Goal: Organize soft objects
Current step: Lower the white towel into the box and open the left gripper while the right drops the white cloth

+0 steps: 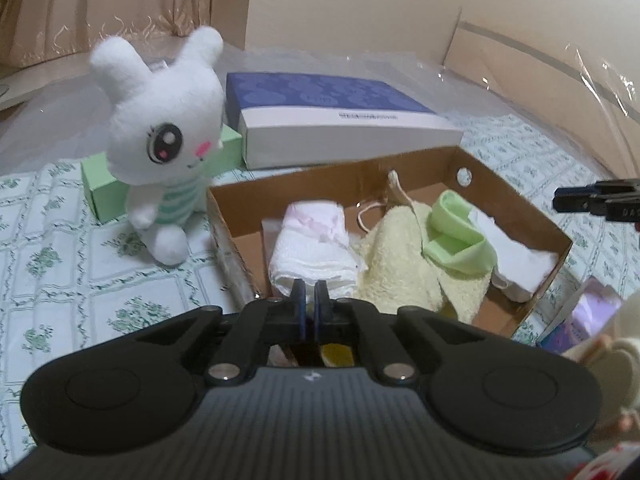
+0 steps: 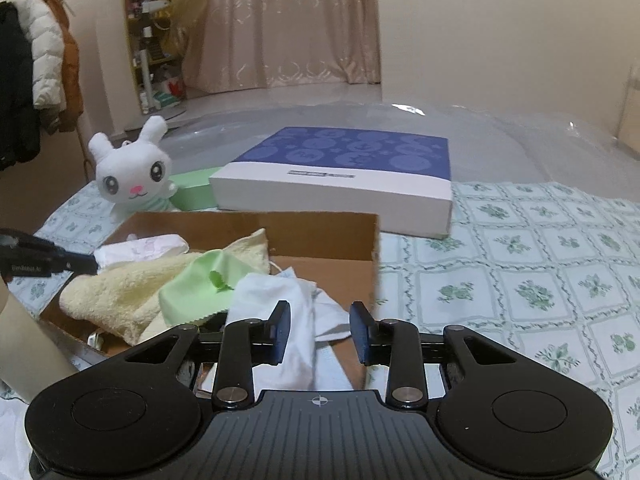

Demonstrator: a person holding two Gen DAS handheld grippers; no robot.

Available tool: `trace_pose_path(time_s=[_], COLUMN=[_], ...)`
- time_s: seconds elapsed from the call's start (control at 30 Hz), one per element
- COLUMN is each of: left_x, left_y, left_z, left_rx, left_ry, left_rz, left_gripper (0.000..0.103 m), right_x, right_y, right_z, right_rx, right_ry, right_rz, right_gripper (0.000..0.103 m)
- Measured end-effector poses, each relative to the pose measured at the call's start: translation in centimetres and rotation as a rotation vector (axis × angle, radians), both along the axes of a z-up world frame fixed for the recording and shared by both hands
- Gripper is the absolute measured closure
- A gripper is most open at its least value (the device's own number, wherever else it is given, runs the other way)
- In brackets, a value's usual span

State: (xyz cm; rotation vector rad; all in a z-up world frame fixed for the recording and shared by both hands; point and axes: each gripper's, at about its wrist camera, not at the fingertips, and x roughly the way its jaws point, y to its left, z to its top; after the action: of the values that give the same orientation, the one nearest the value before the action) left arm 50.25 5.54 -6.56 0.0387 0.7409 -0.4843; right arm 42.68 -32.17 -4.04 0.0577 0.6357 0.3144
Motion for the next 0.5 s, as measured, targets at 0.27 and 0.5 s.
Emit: trace_pose_path(time_s=[0.27, 0.5], left_x=[-0.3, -3.1], left_y=[0.4, 3.8], left_z=[0.2, 2.8], left_rx=[-0.005, -0.032], left_ry=[-0.011, -0.045], left_rz=[0.013, 0.088], left_gripper=[0.097, 0.087], right_x=[-1.3, -4.1], right_y=[-2.0, -3.4], right_z=[0.6, 1.7], right_rx=[0.067, 0.113], right_ry=[0.007, -0.021], right_rz=[-0.046, -0.091], right_gripper=[0.069, 0.055])
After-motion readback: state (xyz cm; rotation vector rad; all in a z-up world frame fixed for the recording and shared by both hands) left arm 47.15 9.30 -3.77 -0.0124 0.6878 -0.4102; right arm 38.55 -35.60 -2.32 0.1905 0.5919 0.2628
